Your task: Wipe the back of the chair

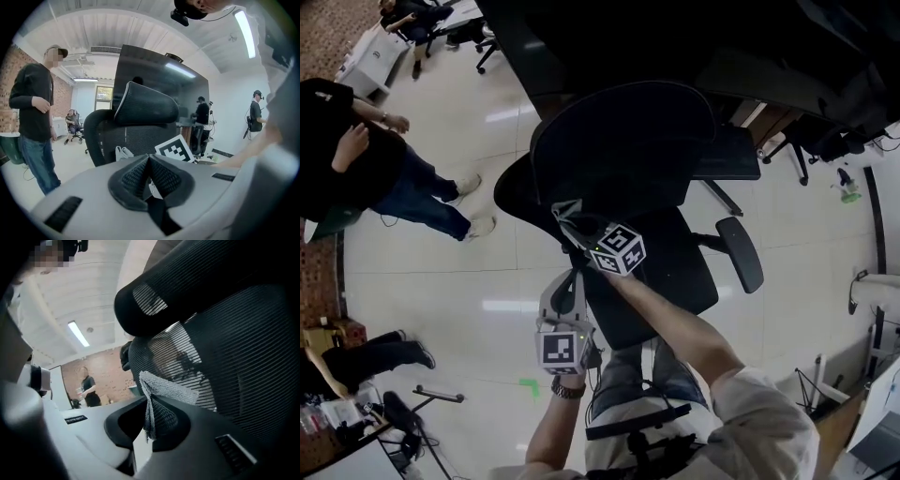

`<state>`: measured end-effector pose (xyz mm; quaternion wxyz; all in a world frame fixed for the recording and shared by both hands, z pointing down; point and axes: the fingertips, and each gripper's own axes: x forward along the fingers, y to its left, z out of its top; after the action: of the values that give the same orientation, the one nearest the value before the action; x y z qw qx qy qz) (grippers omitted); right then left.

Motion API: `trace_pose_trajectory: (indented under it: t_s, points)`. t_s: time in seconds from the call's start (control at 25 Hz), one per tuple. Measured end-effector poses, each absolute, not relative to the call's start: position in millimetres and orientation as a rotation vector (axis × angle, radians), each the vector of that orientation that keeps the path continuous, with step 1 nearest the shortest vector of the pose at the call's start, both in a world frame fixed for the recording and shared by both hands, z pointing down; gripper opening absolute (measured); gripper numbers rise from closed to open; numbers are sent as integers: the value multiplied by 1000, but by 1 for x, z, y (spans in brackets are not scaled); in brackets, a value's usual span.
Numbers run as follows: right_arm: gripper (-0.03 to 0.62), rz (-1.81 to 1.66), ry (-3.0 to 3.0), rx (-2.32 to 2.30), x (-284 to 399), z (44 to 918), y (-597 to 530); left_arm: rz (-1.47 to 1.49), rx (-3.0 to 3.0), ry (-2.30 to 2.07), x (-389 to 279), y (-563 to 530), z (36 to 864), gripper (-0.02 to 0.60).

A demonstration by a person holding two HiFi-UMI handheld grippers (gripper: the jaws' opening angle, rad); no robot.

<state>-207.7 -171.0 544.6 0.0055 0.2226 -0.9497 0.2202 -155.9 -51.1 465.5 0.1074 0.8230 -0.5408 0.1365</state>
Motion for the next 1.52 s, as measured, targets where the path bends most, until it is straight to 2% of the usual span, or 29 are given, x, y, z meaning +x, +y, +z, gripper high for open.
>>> trace_pose_trajectory:
  t_s: [0.12,0.4,0.6,0.72,1.04,1.16,1.28,1.52]
  points:
    - [21,711,-2960,747,-186,558,-176,406,2407,-1618,-160,-43,467,9]
    - [21,710,-2727,1512,13,569,-252,418,2404,-1609,-177,-29,475,9]
    - [21,707,-2600,1824,93,568,-266,412,2396,-1615,-174,-28,479,9]
    - [21,730,-2646,1719,63,580,-252,398,2393,-1616,-166,-26,483,9]
    - [21,667,-2878,825,-155,621,-168,403,2368,-1603,-126,-33,514,9]
    - [23,636,-2881,656,-180,638,-149,416,2359,-1604,-119,-34,525,9]
    - [23,704,-2834,825,-128,665,-173,419,2349,-1604,-118,-32,536,9]
    - [22,949,-2567,1690,102,715,-252,413,2315,-1597,-121,-40,569,9]
